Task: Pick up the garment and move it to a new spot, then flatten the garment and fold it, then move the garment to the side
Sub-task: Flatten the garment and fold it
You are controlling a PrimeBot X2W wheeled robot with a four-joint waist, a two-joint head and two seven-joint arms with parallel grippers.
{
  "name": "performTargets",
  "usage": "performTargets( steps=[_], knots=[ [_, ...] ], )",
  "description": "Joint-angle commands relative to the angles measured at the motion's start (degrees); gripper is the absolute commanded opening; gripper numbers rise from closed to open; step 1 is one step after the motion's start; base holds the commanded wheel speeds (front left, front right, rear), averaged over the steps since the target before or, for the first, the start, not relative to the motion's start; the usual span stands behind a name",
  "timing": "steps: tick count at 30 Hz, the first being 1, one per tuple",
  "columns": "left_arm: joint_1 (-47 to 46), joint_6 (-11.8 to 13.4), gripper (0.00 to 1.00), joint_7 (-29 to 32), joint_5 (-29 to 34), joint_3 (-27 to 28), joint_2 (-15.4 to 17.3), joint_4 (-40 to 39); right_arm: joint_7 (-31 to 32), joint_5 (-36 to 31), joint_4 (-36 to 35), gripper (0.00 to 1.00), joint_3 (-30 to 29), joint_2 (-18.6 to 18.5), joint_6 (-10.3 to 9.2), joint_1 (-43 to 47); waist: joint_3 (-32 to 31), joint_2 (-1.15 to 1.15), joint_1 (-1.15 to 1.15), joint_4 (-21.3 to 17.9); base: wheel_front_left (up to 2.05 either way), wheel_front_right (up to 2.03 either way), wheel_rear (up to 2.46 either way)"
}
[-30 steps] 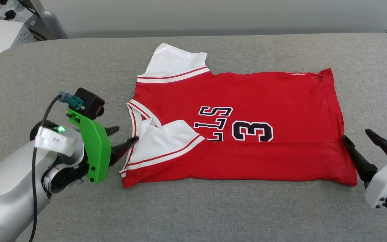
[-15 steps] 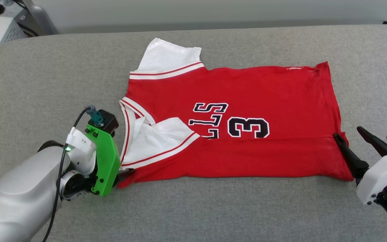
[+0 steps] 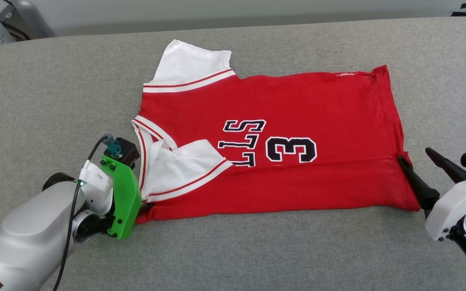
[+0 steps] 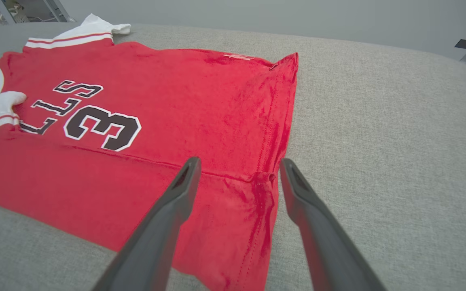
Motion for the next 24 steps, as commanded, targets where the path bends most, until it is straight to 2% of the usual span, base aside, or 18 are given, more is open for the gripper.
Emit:
performTargets(
  steps=[1, 7, 12, 16, 20, 24],
  knots=[
    [3.15, 0.34, 0.00, -0.78, 1.08, -2.03, -1.47, 1.02, -0.30, -0.58, -0.18, 1.00, -0.07, -0.51, -0.03, -1.30, -0.36, 0.00, 0.00, 0.18, 0.00, 0.00, 0.00],
    [1.92, 0.33, 0.00, -6.64, 1.30, -1.33, -0.14, -1.57, 2.78, -1.03, -2.68, 1.00, -0.49, -4.21, -0.03, -3.33, -1.49, 0.00, 0.00, 0.97, 0.00, 0.00, 0.00],
    [0.64, 0.33, 0.00, -9.73, 2.02, -1.27, 1.72, -4.63, 12.56, 1.99, -5.81, 1.00, 1.05, -9.67, -0.03, -4.85, -1.94, 0.00, 0.00, 1.67, 0.00, 0.00, 0.00],
    [0.10, 0.33, 0.00, -10.74, 2.56, -1.41, 2.89, -6.48, 23.41, 6.50, -7.06, 1.00, 3.07, -13.61, -0.03, -5.74, -1.71, 0.00, 0.00, 2.05, 0.00, 0.00, 0.00],
    [-0.28, 0.32, 0.00, -11.28, 3.30, -1.63, 3.06, -7.61, 30.55, 9.90, -6.20, 1.00, 4.79, -14.90, -0.03, -6.38, -1.01, 0.00, 0.00, 2.54, 0.00, 0.00, 0.00],
    [-0.75, 0.32, 0.00, -11.69, 3.91, -1.77, 2.77, -8.26, 33.28, 10.48, -3.66, 1.00, 6.66, -14.15, -0.03, -7.05, 0.07, 0.00, 0.00, 3.08, 0.00, 0.00, 0.00]
  ],
)
